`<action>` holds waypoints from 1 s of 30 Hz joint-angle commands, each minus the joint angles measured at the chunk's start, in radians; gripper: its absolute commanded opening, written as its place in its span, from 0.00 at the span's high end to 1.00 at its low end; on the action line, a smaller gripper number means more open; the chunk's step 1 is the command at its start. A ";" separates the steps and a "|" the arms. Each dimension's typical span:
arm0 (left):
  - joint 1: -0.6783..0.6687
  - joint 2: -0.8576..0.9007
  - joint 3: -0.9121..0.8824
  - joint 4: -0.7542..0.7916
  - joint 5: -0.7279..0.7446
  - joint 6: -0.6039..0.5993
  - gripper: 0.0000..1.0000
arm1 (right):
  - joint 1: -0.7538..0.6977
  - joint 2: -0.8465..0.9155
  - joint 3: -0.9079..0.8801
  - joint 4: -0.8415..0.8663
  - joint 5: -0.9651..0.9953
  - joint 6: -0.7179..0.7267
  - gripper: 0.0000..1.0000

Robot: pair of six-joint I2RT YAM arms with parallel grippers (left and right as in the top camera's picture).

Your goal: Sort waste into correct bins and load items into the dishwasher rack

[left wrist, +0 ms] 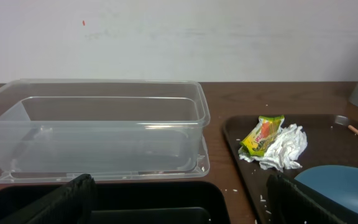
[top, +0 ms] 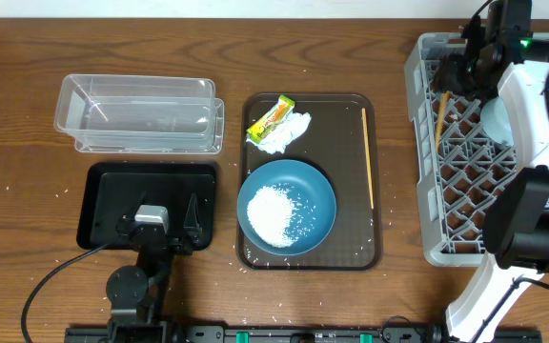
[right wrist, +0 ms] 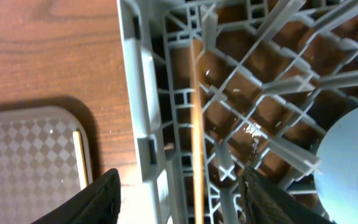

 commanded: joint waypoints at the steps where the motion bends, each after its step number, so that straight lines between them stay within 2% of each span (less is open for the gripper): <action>1: -0.003 -0.007 -0.015 -0.033 0.014 0.006 0.09 | 0.011 -0.047 -0.002 -0.016 -0.027 0.000 0.37; 5: -0.003 -0.007 -0.015 -0.033 0.014 0.006 0.09 | 0.011 -0.107 -0.002 -0.026 -0.041 0.000 0.26; 8: -0.003 -0.007 -0.015 -0.033 0.014 0.006 0.09 | 0.013 -0.146 -0.002 -0.037 -0.063 0.019 0.24; 10: -0.003 -0.007 -0.015 -0.033 0.014 0.006 0.09 | 0.019 -0.165 -0.002 -0.055 -0.129 0.019 0.23; 12: -0.003 -0.007 -0.015 -0.033 0.014 0.006 0.09 | 0.034 -0.178 -0.002 -0.081 -0.225 0.019 0.14; 14: -0.003 -0.007 -0.015 -0.033 0.014 0.006 0.09 | 0.064 -0.180 -0.002 -0.117 -0.269 0.019 0.12; 19: -0.003 -0.007 -0.015 -0.033 0.014 0.006 0.09 | 0.187 -0.155 -0.003 -0.204 -0.124 0.068 0.13; 24: -0.003 -0.007 -0.015 -0.033 0.014 0.006 0.09 | 0.322 -0.076 -0.030 -0.215 0.080 0.203 0.16; 30: -0.003 -0.007 -0.015 -0.033 0.014 0.006 0.09 | 0.421 0.041 -0.037 -0.186 0.136 0.245 0.24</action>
